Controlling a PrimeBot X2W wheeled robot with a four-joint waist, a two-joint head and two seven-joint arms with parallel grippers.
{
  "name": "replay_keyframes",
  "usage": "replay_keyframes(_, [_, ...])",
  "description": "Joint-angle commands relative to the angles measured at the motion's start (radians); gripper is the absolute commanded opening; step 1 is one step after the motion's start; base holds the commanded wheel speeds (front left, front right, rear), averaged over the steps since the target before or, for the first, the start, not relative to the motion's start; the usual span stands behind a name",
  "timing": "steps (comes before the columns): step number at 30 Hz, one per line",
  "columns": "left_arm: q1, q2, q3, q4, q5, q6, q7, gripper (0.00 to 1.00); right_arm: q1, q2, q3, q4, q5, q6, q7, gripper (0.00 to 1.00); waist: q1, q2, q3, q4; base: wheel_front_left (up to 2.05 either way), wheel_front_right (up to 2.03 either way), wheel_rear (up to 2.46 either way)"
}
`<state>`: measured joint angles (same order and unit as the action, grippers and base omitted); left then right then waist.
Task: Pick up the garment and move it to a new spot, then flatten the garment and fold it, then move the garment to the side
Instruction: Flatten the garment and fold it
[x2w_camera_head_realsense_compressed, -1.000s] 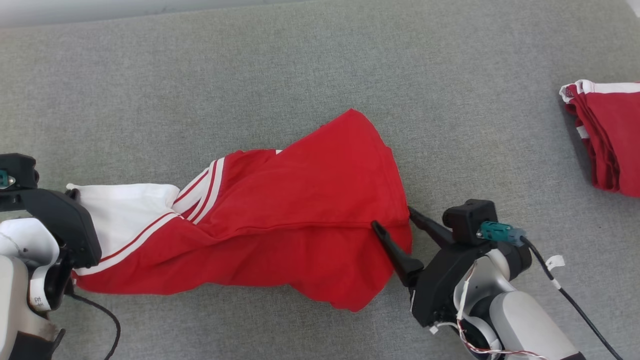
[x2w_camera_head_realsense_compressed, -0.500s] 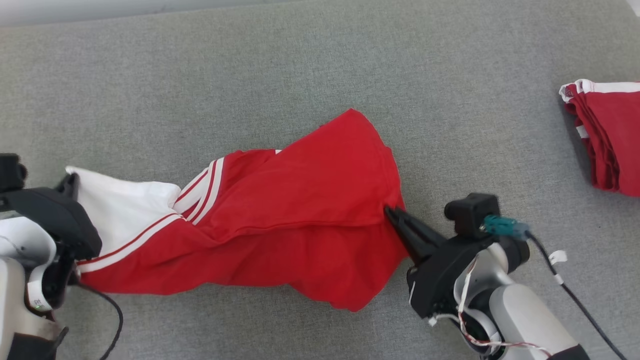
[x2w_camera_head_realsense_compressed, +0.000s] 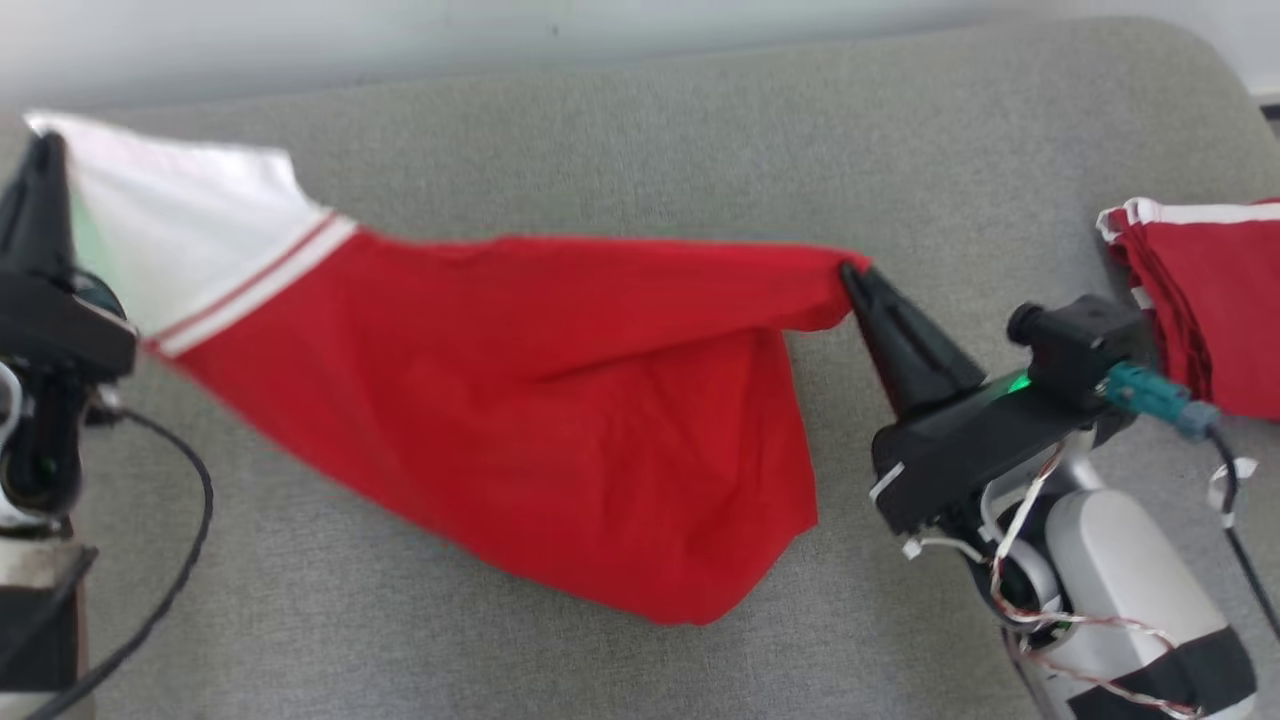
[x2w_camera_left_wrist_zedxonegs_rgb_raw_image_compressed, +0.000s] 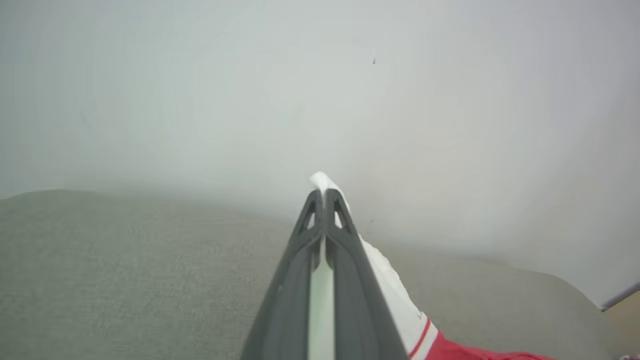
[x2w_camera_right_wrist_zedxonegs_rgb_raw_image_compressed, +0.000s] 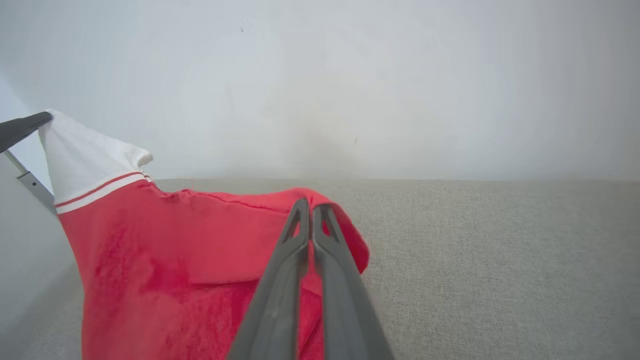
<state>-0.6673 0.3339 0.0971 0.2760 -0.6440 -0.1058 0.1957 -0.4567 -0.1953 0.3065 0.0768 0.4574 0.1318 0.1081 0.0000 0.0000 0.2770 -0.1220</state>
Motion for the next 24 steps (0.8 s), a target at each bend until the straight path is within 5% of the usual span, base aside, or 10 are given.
replay_keyframes(1, [-0.015, -0.004, 0.007, -0.006, -0.01, -0.003, -0.011, 0.0, -0.012, -0.008, -0.001, -0.005, 0.008, -0.003, -0.008, 0.0, 0.0, 0.0, -0.022, 0.004, 0.0, 0.0, 0.0])
replay_keyframes(11, [-0.133, -0.037, 0.0, -0.031, -0.069, -0.008, -0.031, 0.0, -0.18, -0.092, 0.035, -0.03, 0.078, -0.003, -0.006, 0.0, 0.0, 0.0, -0.042, -0.004, 0.0, 0.0, 0.0])
replay_keyframes(16, [-0.246, -0.038, -0.016, -0.027, -0.03, 0.027, -0.059, 0.0, -0.359, -0.146, 0.059, 0.001, 0.104, -0.003, 0.001, 0.0, 0.0, 0.0, 0.03, -0.007, 0.0, 0.0, 0.0])
replay_keyframes(24, [-0.538, -0.075, -0.003, 0.039, 0.024, 0.099, -0.224, 0.0, -0.706, -0.103, 0.035, 0.194, 0.07, -0.003, -0.053, 0.0, 0.0, 0.0, 0.202, -0.038, 0.0, 0.0, 0.0])
